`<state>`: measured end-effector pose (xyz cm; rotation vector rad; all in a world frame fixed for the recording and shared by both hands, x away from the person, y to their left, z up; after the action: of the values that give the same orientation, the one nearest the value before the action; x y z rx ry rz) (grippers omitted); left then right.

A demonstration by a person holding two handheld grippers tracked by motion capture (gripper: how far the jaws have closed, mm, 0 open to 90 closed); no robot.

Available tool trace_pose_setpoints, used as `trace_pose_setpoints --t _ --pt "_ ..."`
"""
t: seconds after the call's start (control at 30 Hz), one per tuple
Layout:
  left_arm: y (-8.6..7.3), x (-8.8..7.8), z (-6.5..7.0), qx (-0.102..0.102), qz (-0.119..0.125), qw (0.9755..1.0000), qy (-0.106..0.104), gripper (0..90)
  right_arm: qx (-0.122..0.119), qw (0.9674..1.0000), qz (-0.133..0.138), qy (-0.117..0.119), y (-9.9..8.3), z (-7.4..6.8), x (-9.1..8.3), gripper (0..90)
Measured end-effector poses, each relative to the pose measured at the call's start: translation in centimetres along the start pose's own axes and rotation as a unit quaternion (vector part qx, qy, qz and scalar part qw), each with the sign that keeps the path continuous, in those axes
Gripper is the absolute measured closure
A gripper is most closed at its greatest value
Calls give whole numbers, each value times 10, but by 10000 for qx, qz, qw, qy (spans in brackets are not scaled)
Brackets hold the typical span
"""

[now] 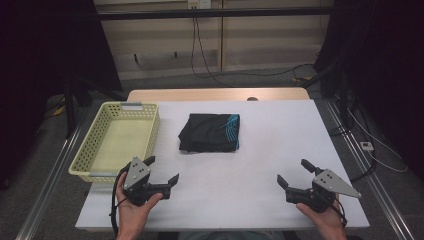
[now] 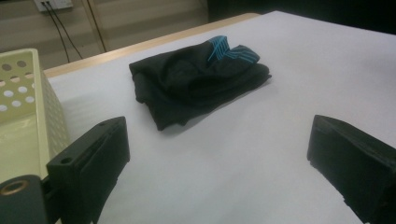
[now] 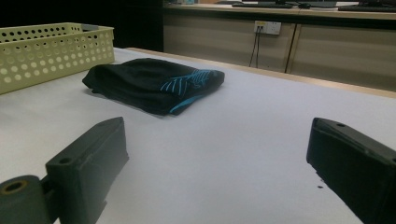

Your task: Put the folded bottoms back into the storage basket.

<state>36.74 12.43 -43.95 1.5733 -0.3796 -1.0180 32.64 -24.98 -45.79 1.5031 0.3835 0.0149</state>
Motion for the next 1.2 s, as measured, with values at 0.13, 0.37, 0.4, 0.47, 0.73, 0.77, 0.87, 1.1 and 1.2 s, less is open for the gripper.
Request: trace_pose_setpoints --t 0.13,0.37,0.4,0.47,0.73,0.77,0.87,1.1,1.2 --pt "2 2 0 -25 -49 10000 -16 56 -14 10000 2 4 0 0 1 48" --pt "6 10 5 -38 -168 9997 -146 41 -44 10000 -20 44 1 -4 4 48" --pt "7 14 6 -26 -219 9995 -210 40 -23 10000 -40 36 0 -4 5 49" --pt "8 17 7 -17 -275 9993 -257 40 -40 10000 -46 48 0 -5 6 48" --pt "11 35 6 -100 -486 9983 -314 41 -16 10000 -61 70 0 -4 6 48" --pt "11 36 5 -107 -498 9982 -310 41 -19 10000 -55 78 0 -5 6 48" --pt "15 42 1 -180 -469 9982 -314 44 0 9999 -68 96 -1 -4 4 48" --pt "19 56 -5 -399 -493 9971 -410 56 15 10000 -57 80 -1 -2 4 47" --pt "23 61 -7 -330 -496 9976 -365 56 -7 9999 -70 100 -1 -3 5 47"
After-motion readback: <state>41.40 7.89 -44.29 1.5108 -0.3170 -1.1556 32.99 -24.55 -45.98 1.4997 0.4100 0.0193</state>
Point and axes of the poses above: each handheld gripper's, and its own axes: x roughly forward along the jaws, y roughly out of its top, z roughly to its right, the point moved 9 cm from there along x, roughly forward along the jaws, and after that the axes turned 10 degrees about -y, right-handed, at the moved point
